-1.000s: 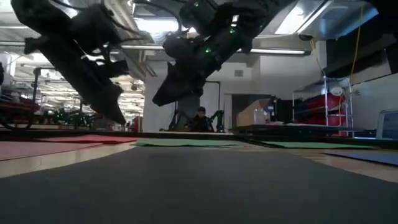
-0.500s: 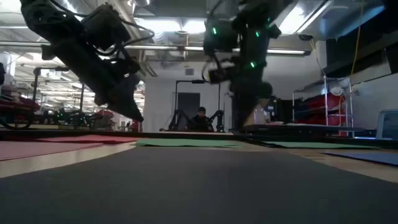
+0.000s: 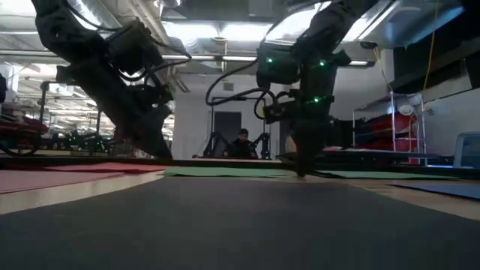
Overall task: Organize paper
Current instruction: Stack the green paper on top of the green paper
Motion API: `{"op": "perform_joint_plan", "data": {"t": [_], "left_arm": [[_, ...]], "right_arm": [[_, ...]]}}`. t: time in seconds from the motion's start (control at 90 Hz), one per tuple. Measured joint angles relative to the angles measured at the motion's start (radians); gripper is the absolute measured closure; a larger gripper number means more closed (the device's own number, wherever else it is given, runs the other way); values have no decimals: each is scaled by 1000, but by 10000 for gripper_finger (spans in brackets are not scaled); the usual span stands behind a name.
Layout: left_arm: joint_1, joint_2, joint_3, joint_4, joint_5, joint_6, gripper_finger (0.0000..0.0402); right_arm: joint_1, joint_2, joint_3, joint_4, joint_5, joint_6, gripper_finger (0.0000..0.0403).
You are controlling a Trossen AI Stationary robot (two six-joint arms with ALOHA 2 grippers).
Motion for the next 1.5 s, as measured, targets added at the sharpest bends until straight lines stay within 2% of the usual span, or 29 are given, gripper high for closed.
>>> {"op": "perform_joint_plan", "data": {"t": [0.3,0.567,0.778,1.122,1.5], "left_arm": [[0,11,0,4,13,-1,402],[0,11,0,3,12,-1,402],[0,11,0,3,12,-1,402],[26,10,0,3,11,6,402],[80,10,0,3,11,18,402]], "right_arm": [[7,-16,-35,18,-56,38,403],[11,-123,-40,28,-76,63,403],[8,-116,-71,114,-68,66,403],[9,-120,-203,232,-100,126,403],[26,-121,-214,244,-150,166,403]]}}
